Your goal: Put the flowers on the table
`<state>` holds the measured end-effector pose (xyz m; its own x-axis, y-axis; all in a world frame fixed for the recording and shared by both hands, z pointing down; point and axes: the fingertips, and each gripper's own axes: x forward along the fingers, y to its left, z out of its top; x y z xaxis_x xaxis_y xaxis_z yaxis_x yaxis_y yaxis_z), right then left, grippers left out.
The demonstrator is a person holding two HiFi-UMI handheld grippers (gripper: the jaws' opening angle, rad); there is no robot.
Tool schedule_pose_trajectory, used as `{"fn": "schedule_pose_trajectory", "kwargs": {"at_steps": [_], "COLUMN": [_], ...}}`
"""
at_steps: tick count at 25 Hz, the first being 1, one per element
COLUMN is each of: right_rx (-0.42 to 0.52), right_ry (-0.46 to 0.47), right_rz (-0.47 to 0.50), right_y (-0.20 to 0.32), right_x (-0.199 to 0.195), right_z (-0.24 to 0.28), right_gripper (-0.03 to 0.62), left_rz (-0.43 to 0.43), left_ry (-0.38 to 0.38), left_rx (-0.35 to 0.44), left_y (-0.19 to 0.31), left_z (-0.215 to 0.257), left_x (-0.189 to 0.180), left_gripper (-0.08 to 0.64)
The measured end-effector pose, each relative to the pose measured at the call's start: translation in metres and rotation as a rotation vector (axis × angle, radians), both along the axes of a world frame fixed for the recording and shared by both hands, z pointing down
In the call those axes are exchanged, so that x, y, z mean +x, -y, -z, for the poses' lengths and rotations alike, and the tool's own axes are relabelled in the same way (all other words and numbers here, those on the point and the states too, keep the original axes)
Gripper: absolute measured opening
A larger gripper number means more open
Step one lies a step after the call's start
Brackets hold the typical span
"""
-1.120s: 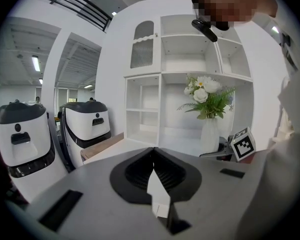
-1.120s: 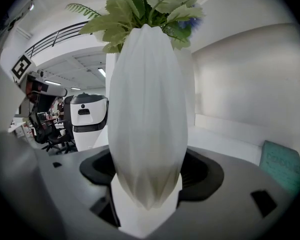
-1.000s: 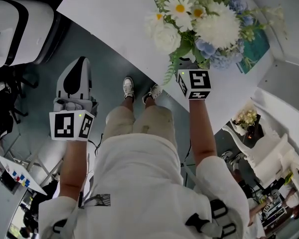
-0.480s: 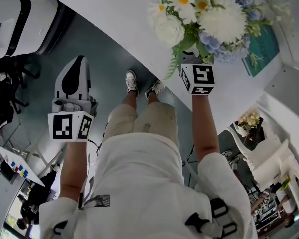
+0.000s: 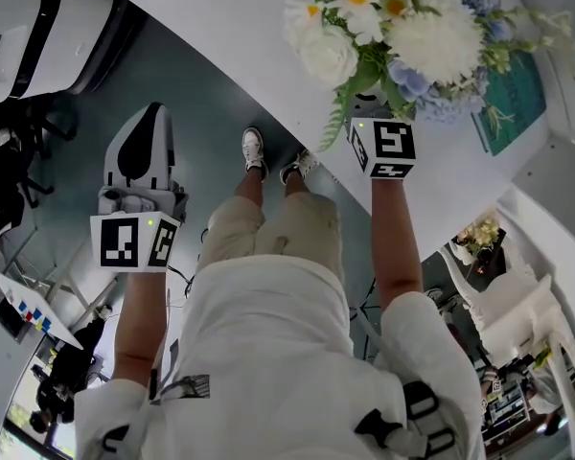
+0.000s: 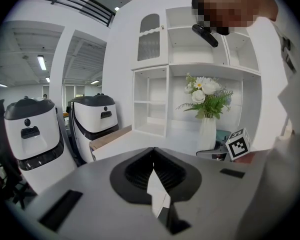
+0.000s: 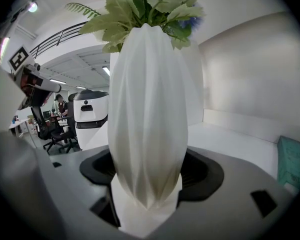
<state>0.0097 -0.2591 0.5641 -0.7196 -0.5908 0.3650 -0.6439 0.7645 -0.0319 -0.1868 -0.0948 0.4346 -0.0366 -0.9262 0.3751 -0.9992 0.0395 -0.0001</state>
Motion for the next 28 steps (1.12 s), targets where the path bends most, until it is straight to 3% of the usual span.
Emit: {"fn": "schedule_pose_trajectory", "kwargs": {"at_steps": [28], "right_rx": [0.041], "right_ry": [0.020], "right_rz": [-0.006], "right_y": [0.006], "right_x": [-0.010], "right_z": [0.001], "right_gripper": [0.371], "left_rz": [-0.002], "left_ry": [-0.040], "left_rx": [-0.039], "left_y": [-0.005], "left_z": [-0.018], "left_x": [-0.003], "left_gripper": [0.015]}}
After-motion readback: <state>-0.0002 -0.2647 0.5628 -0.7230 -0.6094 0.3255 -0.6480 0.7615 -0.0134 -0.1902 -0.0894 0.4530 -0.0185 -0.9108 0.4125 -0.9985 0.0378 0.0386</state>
